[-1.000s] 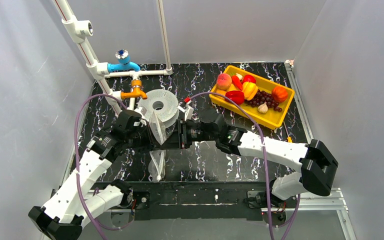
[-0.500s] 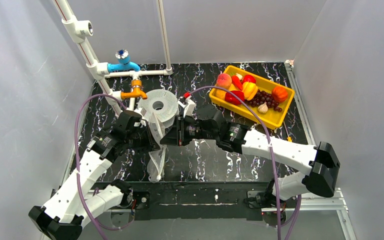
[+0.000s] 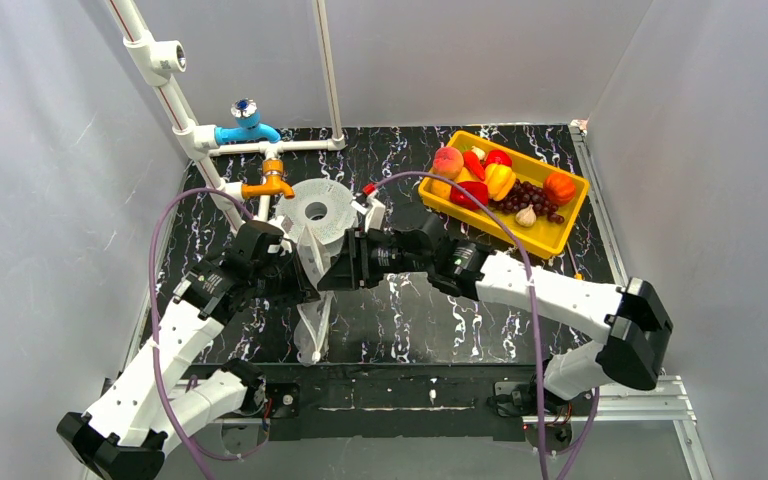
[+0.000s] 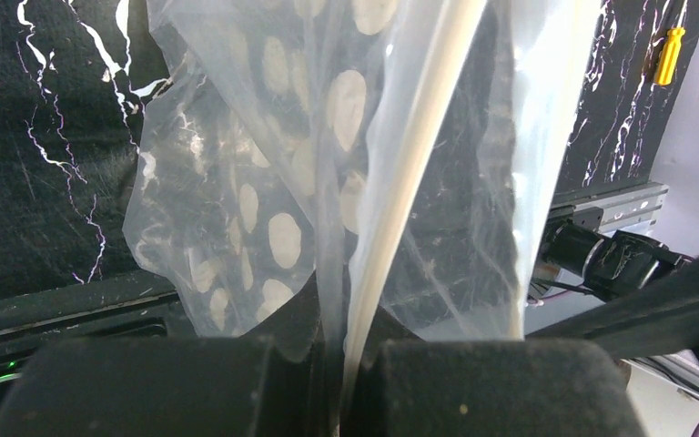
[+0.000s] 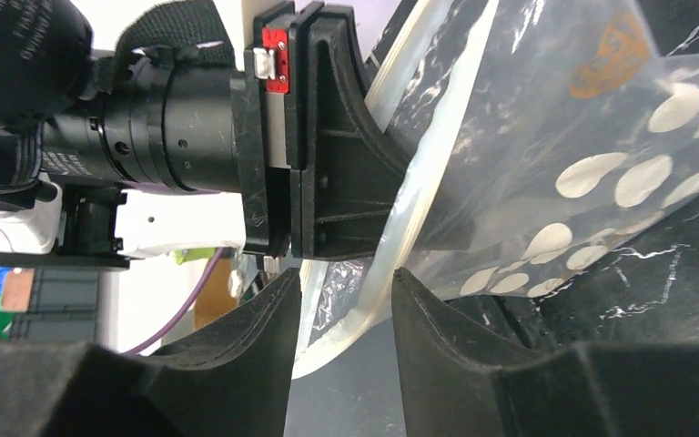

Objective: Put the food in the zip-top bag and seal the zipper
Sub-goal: Open the zipper of the food storage bag at the center of the board.

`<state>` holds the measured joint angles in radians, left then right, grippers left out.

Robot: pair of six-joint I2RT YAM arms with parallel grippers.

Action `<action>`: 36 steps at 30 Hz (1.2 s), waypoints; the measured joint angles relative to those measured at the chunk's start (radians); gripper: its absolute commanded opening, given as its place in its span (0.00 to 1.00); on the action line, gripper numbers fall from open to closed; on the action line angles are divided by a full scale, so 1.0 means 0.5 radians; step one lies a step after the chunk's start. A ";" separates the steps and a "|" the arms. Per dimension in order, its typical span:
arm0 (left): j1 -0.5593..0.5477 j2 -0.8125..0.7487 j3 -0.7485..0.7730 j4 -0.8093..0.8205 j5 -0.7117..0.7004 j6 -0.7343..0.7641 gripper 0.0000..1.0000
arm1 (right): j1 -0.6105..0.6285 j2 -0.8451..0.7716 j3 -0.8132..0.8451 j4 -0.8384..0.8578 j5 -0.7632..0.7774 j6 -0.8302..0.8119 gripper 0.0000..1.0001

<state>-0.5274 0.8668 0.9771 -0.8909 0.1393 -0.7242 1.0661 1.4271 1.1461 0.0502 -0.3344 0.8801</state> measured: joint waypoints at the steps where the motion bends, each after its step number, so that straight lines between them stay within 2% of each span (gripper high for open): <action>1: 0.000 0.000 0.000 0.000 0.001 0.000 0.00 | 0.001 0.028 0.000 0.026 -0.035 0.016 0.49; 7: 0.000 -0.005 0.000 0.000 0.008 0.006 0.00 | 0.002 0.128 0.000 0.071 -0.135 0.074 0.49; 10: 0.000 -0.021 0.001 -0.002 0.009 0.007 0.00 | 0.002 0.129 0.000 0.119 -0.163 0.100 0.43; 13: 0.000 -0.032 0.009 -0.009 0.008 0.014 0.00 | 0.002 0.129 0.000 0.162 -0.180 0.131 0.33; 16: 0.000 -0.039 0.011 -0.010 0.007 0.015 0.00 | 0.006 0.129 0.001 0.176 -0.174 0.163 0.29; 25: 0.000 -0.054 0.011 -0.012 0.000 0.021 0.00 | 0.093 0.129 0.016 0.087 0.065 0.214 0.27; 30: 0.000 -0.088 0.011 -0.013 -0.024 0.021 0.00 | 0.149 0.146 0.136 -0.107 0.268 0.170 0.03; 33: 0.000 -0.121 0.011 -0.016 -0.040 0.021 0.00 | 0.172 0.163 0.203 -0.195 0.335 0.120 0.01; 36: 0.000 -0.129 0.011 -0.025 -0.053 0.021 0.06 | 0.214 0.189 0.292 -0.361 0.481 0.028 0.01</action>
<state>-0.5274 0.8021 0.9829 -0.9037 0.1126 -0.7137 1.1732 1.5216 1.2924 -0.1302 -0.0941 0.8941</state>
